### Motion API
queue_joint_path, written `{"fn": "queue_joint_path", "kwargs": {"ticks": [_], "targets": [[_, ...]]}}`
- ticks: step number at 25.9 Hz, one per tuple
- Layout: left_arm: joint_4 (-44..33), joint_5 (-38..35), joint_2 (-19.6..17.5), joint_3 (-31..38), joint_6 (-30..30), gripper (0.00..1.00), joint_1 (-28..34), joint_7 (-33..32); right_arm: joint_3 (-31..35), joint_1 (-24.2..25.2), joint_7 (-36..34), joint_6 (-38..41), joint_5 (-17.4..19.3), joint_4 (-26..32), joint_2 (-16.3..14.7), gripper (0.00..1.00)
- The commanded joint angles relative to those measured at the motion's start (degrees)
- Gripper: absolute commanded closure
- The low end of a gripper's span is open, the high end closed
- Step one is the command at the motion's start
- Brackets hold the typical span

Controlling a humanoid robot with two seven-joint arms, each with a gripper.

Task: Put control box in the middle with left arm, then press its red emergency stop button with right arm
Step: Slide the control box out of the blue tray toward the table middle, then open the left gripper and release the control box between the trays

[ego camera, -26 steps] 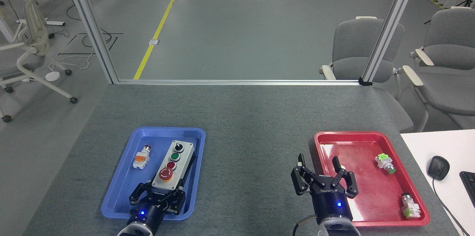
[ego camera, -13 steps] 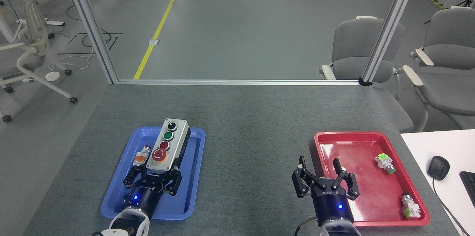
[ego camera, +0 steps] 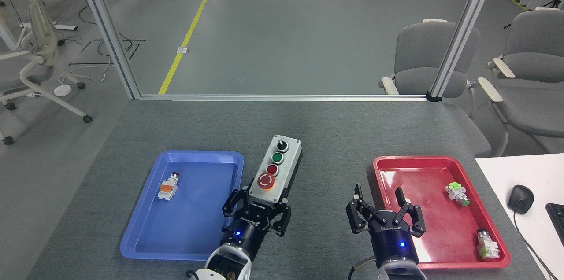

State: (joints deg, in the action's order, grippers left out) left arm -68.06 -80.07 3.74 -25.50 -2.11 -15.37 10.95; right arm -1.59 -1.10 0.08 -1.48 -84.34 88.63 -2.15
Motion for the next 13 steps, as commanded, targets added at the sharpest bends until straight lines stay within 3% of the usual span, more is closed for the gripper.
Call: {"fn": "queue_joint_path", "kwargs": {"ticks": [1,6,13], "targets": [[6.0,-4.0,4.1,-4.6,-3.1,1.0,-2.6,-0.1,-0.1,0.0,-0.1,0.0,-0.6,-0.1,0.1,0.02],[16.4,-4.3,4.3,-13.3,-8.1,1.0,-5.8,-0.1,-0.1,0.0,-0.1,0.0,-0.6,-0.2,0.1,0.02],[19.2,-4.1,4.3,-14.0,-7.7,1.0,-6.2,-0.1,0.0,-0.1,-0.1,-0.1,-0.7,-1.3,0.0,0.02]]}}
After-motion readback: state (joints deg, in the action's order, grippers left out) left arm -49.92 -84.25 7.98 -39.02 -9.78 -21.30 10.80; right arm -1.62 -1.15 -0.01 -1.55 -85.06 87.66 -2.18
